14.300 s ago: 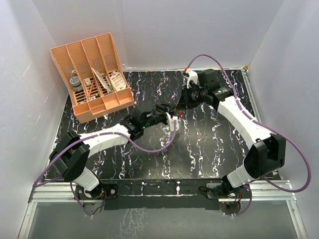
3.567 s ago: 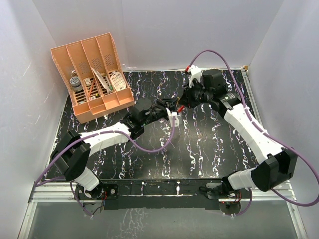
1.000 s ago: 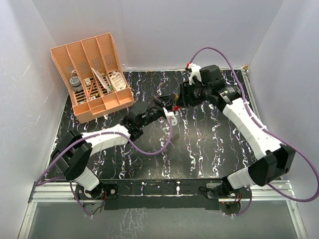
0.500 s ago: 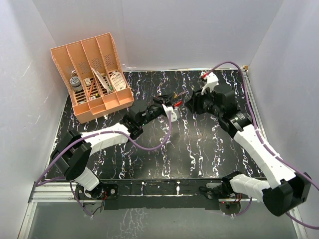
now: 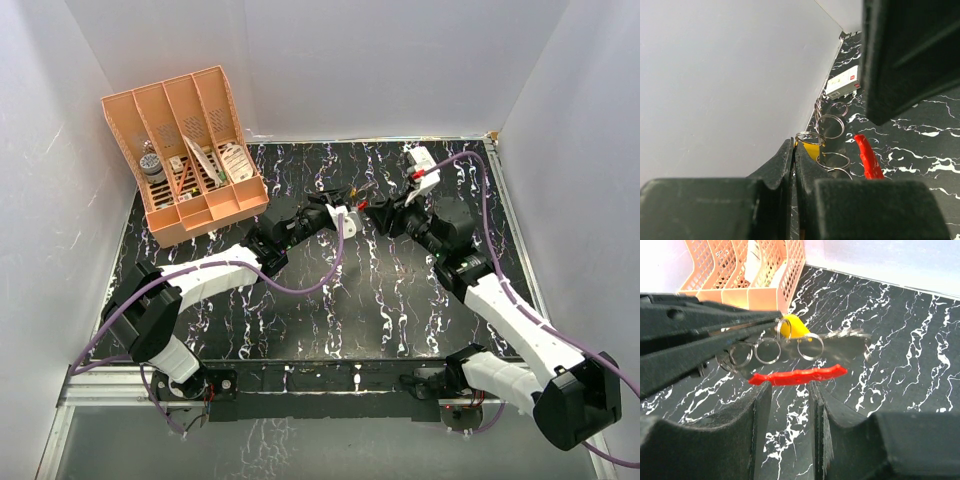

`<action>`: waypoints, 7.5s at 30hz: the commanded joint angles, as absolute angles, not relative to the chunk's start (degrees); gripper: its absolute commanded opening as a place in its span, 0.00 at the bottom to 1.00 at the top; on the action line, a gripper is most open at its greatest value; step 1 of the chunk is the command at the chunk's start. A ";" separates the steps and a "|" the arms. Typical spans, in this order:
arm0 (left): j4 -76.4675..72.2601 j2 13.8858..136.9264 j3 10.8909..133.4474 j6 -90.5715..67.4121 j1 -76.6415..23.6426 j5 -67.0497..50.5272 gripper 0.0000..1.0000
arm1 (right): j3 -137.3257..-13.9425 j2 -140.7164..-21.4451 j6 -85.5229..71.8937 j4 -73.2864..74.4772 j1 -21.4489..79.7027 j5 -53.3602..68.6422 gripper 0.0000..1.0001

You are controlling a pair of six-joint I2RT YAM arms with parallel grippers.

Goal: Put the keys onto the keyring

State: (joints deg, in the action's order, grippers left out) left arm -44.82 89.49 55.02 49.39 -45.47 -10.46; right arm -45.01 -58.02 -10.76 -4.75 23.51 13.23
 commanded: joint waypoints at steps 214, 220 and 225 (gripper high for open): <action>-42.20 87.99 57.48 53.51 -45.18 -13.84 0.00 | -62.32 -67.98 -2.54 0.84 27.33 14.15 0.00; -42.54 88.01 57.66 53.79 -45.13 -13.82 0.00 | -61.53 -67.55 -2.52 1.03 27.27 13.41 0.00; -42.85 87.58 57.19 53.70 -45.09 -13.98 0.00 | -61.59 -67.74 -2.50 0.98 27.30 12.68 0.00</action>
State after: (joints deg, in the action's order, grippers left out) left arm -40.32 88.51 55.64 53.41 -45.34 -13.02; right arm -61.06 -69.93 -3.03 4.51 27.00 13.02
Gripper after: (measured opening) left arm 0.008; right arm 0.016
